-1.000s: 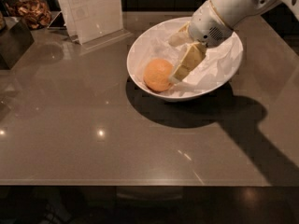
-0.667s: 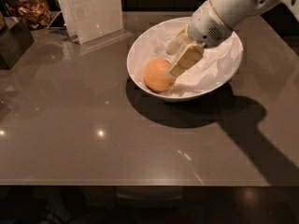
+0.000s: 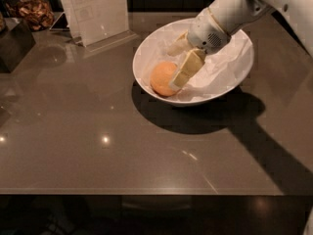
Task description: Pick orange from white bowl
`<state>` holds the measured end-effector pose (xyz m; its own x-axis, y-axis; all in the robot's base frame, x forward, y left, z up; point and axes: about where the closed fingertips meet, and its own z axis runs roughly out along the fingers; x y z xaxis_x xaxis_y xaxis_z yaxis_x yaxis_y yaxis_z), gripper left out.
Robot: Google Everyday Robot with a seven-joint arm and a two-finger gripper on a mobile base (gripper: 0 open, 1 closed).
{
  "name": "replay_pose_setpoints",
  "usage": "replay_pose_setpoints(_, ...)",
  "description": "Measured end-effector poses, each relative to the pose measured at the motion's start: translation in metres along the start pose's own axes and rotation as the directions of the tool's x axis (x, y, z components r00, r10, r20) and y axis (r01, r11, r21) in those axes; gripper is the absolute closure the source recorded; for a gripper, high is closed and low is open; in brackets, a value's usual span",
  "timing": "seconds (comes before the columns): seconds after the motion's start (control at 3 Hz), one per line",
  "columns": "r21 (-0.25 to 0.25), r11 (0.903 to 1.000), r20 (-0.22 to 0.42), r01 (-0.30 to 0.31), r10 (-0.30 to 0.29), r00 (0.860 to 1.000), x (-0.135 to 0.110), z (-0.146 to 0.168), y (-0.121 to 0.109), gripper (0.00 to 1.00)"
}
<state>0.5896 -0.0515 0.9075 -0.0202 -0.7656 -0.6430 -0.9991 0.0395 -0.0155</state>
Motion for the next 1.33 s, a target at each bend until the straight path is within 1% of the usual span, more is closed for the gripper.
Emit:
replay_pose_setpoints(0.33,-0.041,0.9992,0.009,-0.003,0.004,1.0,0.0,0.015,-0.005,0.18)
replay_pose_setpoints(0.67,-0.075,0.9972,0.014,-0.006,0.007,1.0,0.002,0.028,-0.01,0.16)
replay_pose_setpoints(1.33,-0.132,0.991,0.013,-0.024,0.026,1.0,0.009,0.05,-0.017,0.14)
